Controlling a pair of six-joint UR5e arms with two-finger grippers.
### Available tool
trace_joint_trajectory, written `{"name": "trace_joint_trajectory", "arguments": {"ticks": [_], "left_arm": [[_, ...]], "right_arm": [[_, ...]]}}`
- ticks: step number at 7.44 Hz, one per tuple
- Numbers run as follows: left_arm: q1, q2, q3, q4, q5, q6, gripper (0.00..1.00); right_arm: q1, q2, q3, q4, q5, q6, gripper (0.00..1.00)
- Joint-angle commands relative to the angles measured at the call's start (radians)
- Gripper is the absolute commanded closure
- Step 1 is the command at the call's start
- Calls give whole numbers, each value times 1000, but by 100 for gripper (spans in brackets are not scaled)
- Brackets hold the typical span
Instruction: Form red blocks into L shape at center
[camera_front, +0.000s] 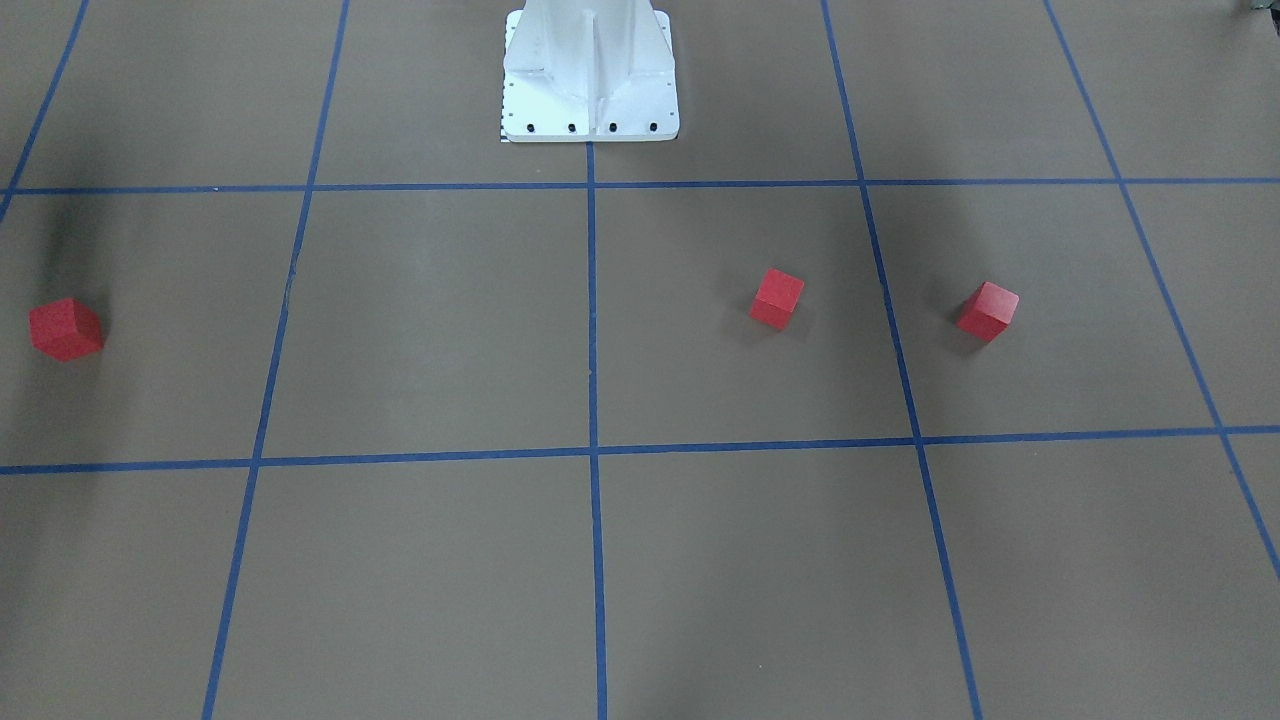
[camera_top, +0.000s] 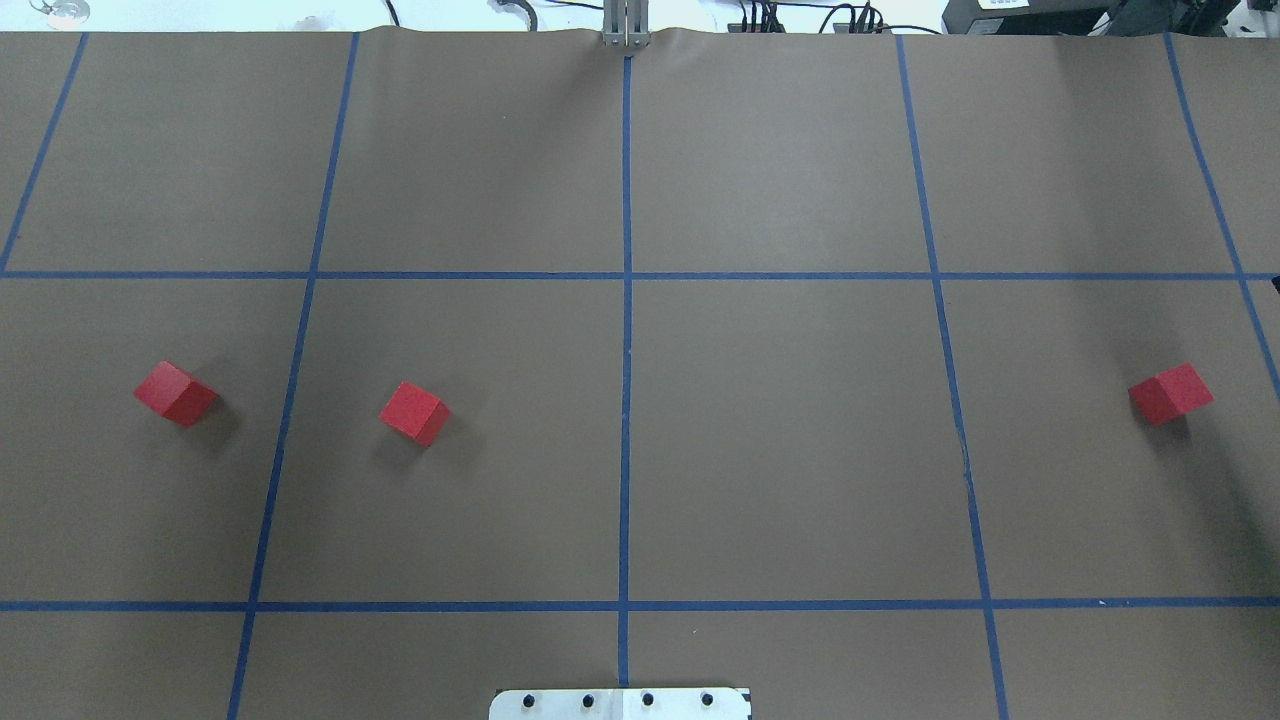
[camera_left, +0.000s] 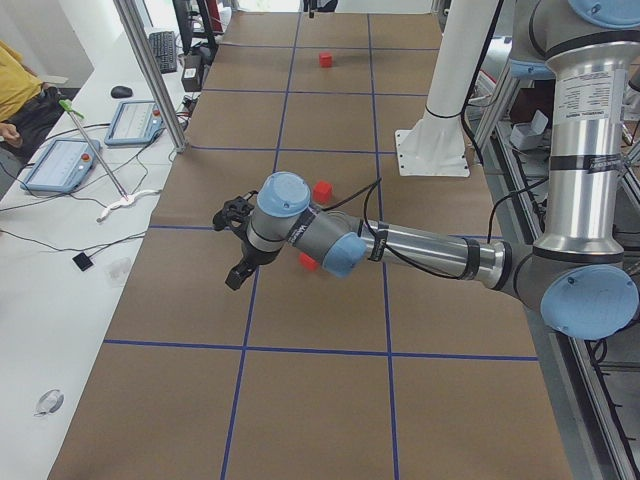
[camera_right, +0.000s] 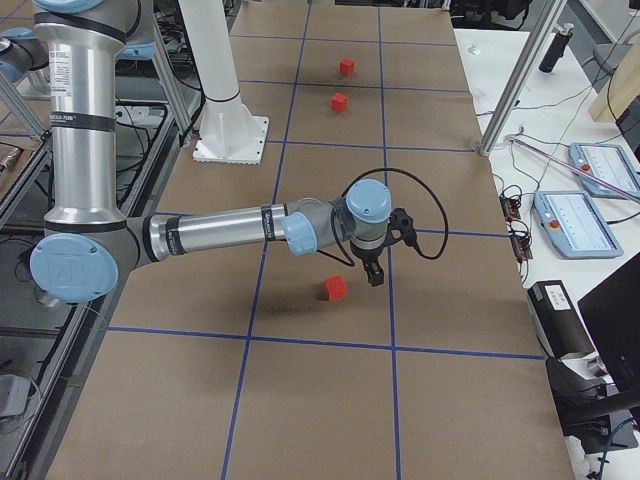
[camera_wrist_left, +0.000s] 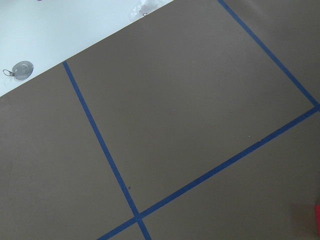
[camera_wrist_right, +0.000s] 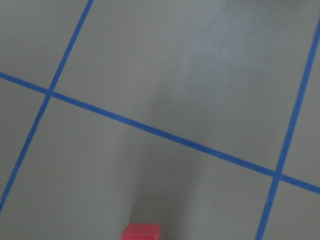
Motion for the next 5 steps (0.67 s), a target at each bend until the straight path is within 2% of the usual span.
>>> {"name": "trace_joint_trajectory", "arguments": {"ticks": [1, 3, 5], "left_arm": [[16, -3, 2, -10, -2, -2, 0], [16, -3, 0, -10, -2, 0, 0], [16, -1, 0, -11, -2, 0, 0]], "right_arm": [[-52, -77, -3, 109, -10, 78, 2], [-172, -101, -4, 236, -71, 267, 2], [-274, -102, -24, 262, -186, 347, 2]]}}
